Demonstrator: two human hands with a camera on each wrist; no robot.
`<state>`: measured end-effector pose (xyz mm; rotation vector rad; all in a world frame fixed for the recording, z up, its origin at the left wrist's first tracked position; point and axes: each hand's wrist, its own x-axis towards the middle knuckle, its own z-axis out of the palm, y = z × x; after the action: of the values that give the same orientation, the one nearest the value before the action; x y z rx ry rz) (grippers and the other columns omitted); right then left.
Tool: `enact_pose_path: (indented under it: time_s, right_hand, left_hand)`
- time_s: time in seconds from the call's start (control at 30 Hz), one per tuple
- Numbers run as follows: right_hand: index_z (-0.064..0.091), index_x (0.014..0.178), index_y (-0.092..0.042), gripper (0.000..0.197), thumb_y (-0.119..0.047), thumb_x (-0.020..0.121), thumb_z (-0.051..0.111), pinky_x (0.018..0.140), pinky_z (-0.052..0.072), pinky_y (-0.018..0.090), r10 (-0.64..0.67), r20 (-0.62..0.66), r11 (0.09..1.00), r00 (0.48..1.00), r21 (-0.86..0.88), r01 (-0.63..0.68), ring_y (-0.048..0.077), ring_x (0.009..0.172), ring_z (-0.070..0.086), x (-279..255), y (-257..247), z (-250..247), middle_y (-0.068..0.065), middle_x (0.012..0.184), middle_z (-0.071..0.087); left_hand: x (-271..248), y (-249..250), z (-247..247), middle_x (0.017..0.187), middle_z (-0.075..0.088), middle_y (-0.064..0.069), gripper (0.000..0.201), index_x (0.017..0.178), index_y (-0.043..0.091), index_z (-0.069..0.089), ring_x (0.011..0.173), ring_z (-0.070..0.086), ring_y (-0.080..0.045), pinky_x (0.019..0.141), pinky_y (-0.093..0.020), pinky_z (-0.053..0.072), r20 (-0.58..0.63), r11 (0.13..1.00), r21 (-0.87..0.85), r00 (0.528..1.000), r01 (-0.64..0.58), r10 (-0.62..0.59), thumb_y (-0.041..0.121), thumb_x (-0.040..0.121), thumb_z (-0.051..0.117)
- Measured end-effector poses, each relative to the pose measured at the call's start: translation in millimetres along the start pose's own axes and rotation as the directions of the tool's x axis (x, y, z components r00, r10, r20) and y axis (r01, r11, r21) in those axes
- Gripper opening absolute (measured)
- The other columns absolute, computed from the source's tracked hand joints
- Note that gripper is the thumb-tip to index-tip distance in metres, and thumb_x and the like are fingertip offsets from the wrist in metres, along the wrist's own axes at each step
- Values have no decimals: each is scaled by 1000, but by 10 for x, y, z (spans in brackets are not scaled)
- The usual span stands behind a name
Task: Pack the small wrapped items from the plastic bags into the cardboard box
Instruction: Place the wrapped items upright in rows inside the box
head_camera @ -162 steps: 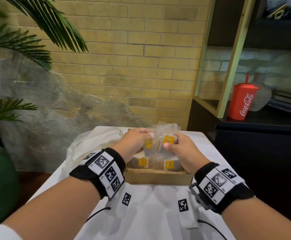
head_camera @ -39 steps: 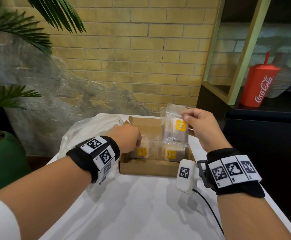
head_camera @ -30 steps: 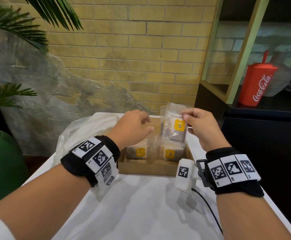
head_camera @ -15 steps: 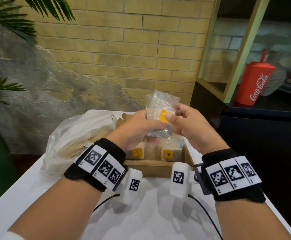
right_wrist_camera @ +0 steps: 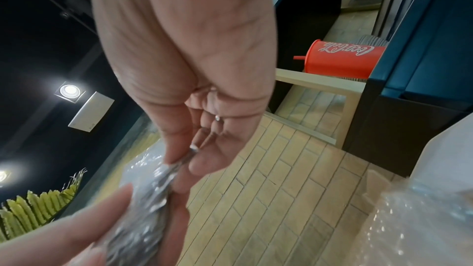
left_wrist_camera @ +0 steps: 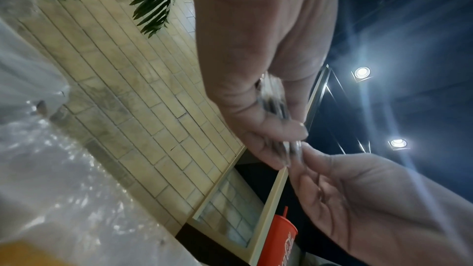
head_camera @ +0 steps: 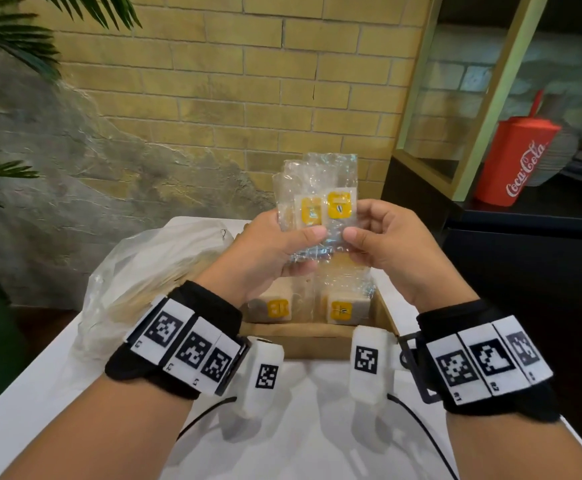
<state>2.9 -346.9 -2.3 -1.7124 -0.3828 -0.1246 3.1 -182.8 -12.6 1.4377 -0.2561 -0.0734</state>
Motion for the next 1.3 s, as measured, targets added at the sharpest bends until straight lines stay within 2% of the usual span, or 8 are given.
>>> enact_pose_path:
  time_s: [0.17,0.43,0.57,0.67,0.77,0.9,1.07,1.3]
  right_hand:
    - [60,86,-16,23,2,92,48,55,48,13,-8,-55,998,998,-69,4,0,56,59,11,18,-6,0,72,62]
    - [62,91,-14,12,-5,91,53,54,49,13,9,-93,998,996,-53,-14,5,64,60,20,40,19,1,79,64]
    - [66,91,-12,12,-6,89,57,57,49,15,-5,-177,977,984,-209,-33,11,72,58,33,70,-83,6,86,65]
    - [70,84,-18,13,-8,86,62,62,42,16,-15,-129,864,991,-502,-52,6,72,52,41,112,-169,-5,80,62]
    - [73,93,-14,13,-8,84,64,63,42,17,132,35,606,991,-794,-52,8,77,54,30,131,-161,0,88,67]
    - [73,95,-14,15,-9,83,65,81,46,23,359,140,417,923,-908,-25,16,93,58,11,177,-70,1,96,67]
    - [71,89,-15,17,-3,82,62,82,47,25,356,124,376,926,-927,-20,18,93,58,11,173,-54,-2,87,60]
    - [67,102,-17,25,-1,83,62,85,45,25,263,97,389,960,-921,-13,19,101,57,21,204,-80,1,100,60]
  left_hand:
    - [14,51,-79,95,66,1,25,110,14,58,79,63,-8,54,-17,52,-68,999,-11,997,-46,45,12,86,64]
    - [7,13,-95,97,66,-1,26,110,14,58,83,64,-12,53,-17,51,-91,999,2,995,-40,40,10,85,64]
    - [30,45,-154,87,64,0,13,97,16,60,79,64,-14,51,-16,51,-180,997,-21,982,-68,63,10,86,64]
    - [52,63,-226,87,63,0,19,105,13,58,75,62,-13,48,-16,49,-277,992,-71,957,-105,81,10,86,63]
    - [70,57,-219,91,64,-1,24,109,12,57,76,63,-13,49,-16,50,-309,990,-96,948,-106,72,10,86,63]
    - [80,39,-180,95,65,-3,25,109,13,57,78,64,-14,49,-16,50,-278,993,-84,958,-88,62,11,85,65]
    - [69,36,-183,95,64,-3,25,109,13,57,79,64,-14,50,-16,50,-248,994,-77,967,-74,53,11,85,65]
    - [47,47,-173,91,64,0,13,95,18,59,81,64,-14,50,-15,50,-219,995,-72,974,-74,57,11,86,64]
